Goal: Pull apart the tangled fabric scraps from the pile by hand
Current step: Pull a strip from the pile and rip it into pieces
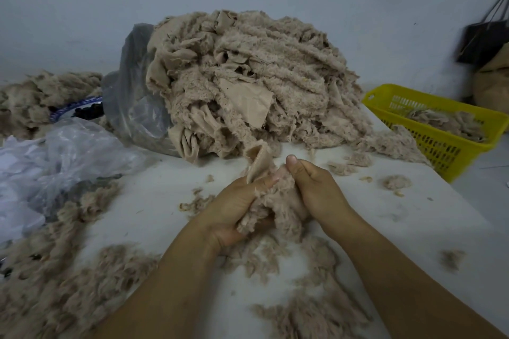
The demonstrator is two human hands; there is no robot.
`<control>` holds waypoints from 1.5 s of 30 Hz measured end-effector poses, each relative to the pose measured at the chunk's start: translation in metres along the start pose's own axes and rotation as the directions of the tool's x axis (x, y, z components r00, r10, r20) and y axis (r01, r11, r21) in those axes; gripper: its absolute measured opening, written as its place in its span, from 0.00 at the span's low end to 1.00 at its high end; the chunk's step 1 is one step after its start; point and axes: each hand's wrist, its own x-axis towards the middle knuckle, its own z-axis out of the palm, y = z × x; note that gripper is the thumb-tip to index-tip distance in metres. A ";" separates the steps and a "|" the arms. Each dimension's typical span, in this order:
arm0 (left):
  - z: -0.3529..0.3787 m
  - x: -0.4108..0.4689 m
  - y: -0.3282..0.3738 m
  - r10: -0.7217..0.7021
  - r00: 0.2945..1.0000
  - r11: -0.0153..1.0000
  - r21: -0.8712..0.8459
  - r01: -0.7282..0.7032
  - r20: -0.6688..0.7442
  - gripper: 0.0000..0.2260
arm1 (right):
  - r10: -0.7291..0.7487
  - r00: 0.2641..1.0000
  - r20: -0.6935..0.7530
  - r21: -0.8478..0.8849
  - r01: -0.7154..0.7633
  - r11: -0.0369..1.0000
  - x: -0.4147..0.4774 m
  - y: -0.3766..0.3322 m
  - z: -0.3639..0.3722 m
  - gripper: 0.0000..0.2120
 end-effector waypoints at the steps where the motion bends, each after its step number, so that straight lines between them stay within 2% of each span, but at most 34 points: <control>1: -0.001 -0.002 0.001 -0.009 1.000 1.000 -0.018 0.009 -0.002 0.27 | 0.011 0.999 -0.030 0.005 -0.011 1.000 0.002 0.001 0.000 0.26; 2: -0.001 -0.005 0.003 -0.001 0.999 0.997 -0.078 0.005 0.052 0.26 | 0.029 0.995 -0.094 0.029 -0.026 0.999 0.005 0.002 -0.004 0.25; 4: -0.009 -0.009 0.005 0.058 0.983 0.962 -0.272 -0.009 0.174 0.18 | 0.105 0.960 -0.258 0.146 -0.069 0.987 0.013 0.007 -0.021 0.24; 5: -0.012 -0.008 0.008 0.069 0.989 0.947 -0.319 -0.024 0.130 0.13 | 0.149 0.937 -0.315 0.213 -0.083 0.974 0.017 0.009 -0.031 0.24; 7: -0.022 -0.001 0.011 0.103 0.990 0.949 -0.290 -0.126 -0.095 0.02 | 0.195 0.910 -0.366 0.239 -0.111 0.965 0.018 0.015 -0.039 0.26; 9: -0.025 0.005 0.011 0.222 0.943 0.945 -0.184 -0.271 -0.248 0.09 | 0.151 0.929 -0.338 0.153 -0.104 0.983 0.014 0.014 -0.031 0.30; 10: -0.022 0.009 0.010 0.272 0.919 0.938 -0.134 -0.320 -0.286 0.05 | 0.082 0.950 -0.303 0.094 -0.056 0.994 0.010 0.010 -0.023 0.31; 11: -0.016 0.009 0.009 0.298 0.902 0.942 -0.055 -0.330 -0.314 0.05 | -0.013 0.968 -0.251 0.041 0.024 0.999 0.007 0.007 -0.014 0.31; 13: -0.009 0.010 0.003 0.321 0.896 0.947 0.096 -0.306 -0.307 0.14 | -0.195 0.974 -0.112 -0.041 0.191 0.981 0.002 0.003 -0.003 0.28; 15: -0.001 0.009 -0.003 0.314 0.906 0.940 0.225 -0.255 -0.285 0.17 | -0.242 0.970 0.019 -0.109 0.242 0.964 -0.001 0.002 0.004 0.23; 17: 0.001 0.011 -0.010 0.263 0.922 0.953 0.227 -0.202 -0.285 0.19 | -0.253 0.964 0.079 -0.189 0.263 0.946 -0.002 0.001 0.010 0.16; 20: 0.000 0.013 -0.012 0.233 0.925 0.970 0.139 -0.199 -0.300 0.10 | -0.338 0.941 0.011 -0.320 0.324 0.890 0.001 0.003 0.008 0.14; 23: -0.005 0.015 -0.004 0.242 0.898 0.965 -0.001 -0.261 -0.367 0.10 | -0.265 0.952 -0.152 -0.368 0.194 0.909 0.008 0.004 -0.005 0.15; 26: -0.014 0.014 0.004 0.313 0.868 0.936 -0.030 -0.351 -0.387 0.11 | -0.077 0.910 -0.408 -0.250 -0.030 0.968 0.016 0.012 -0.030 0.16; 29: -0.020 0.011 0.010 0.306 0.865 0.920 -0.111 -0.376 -0.398 0.10 | 0.032 0.889 -0.457 -0.177 -0.126 0.976 0.018 0.021 -0.043 0.17; 31: -0.017 0.008 0.010 0.252 0.898 0.926 -0.179 -0.332 -0.362 0.10 | 0.015 0.914 -0.406 -0.160 -0.087 0.983 0.017 0.019 -0.038 0.13; 34: -0.017 0.007 0.009 0.217 0.905 0.926 -0.215 -0.309 -0.365 0.05 | -0.114 0.929 -0.353 -0.140 0.068 0.988 0.013 0.011 -0.025 0.04; 35: -0.017 0.006 0.008 0.210 0.906 0.929 -0.215 -0.302 -0.367 0.07 | -0.158 0.925 -0.347 -0.125 0.121 0.985 0.011 0.009 -0.022 0.04; 37: -0.016 0.007 0.007 0.214 0.916 0.940 -0.185 -0.287 -0.338 0.08 | -0.220 0.925 -0.309 -0.055 0.213 0.975 0.004 0.004 -0.018 0.10; 39: -0.013 0.007 0.004 0.208 0.927 0.959 -0.119 -0.256 -0.312 0.06 | -0.265 0.947 -0.180 -0.032 0.264 0.964 -0.003 -0.002 -0.013 0.16; 41: -0.008 0.008 -0.001 0.195 0.939 0.970 -0.083 -0.227 -0.284 0.08 | -0.254 0.966 0.047 -0.067 0.257 0.964 -0.009 -0.005 -0.002 0.14; 43: -0.003 0.010 -0.007 0.191 0.945 0.978 -0.025 -0.205 -0.266 0.12 | -0.196 0.950 0.244 -0.098 0.225 0.969 -0.012 -0.005 0.011 0.11; 45: 0.002 0.010 -0.008 0.184 0.933 0.983 0.033 -0.183 -0.309 0.12 | -0.186 0.937 0.295 -0.139 0.235 0.962 -0.012 -0.002 0.017 0.11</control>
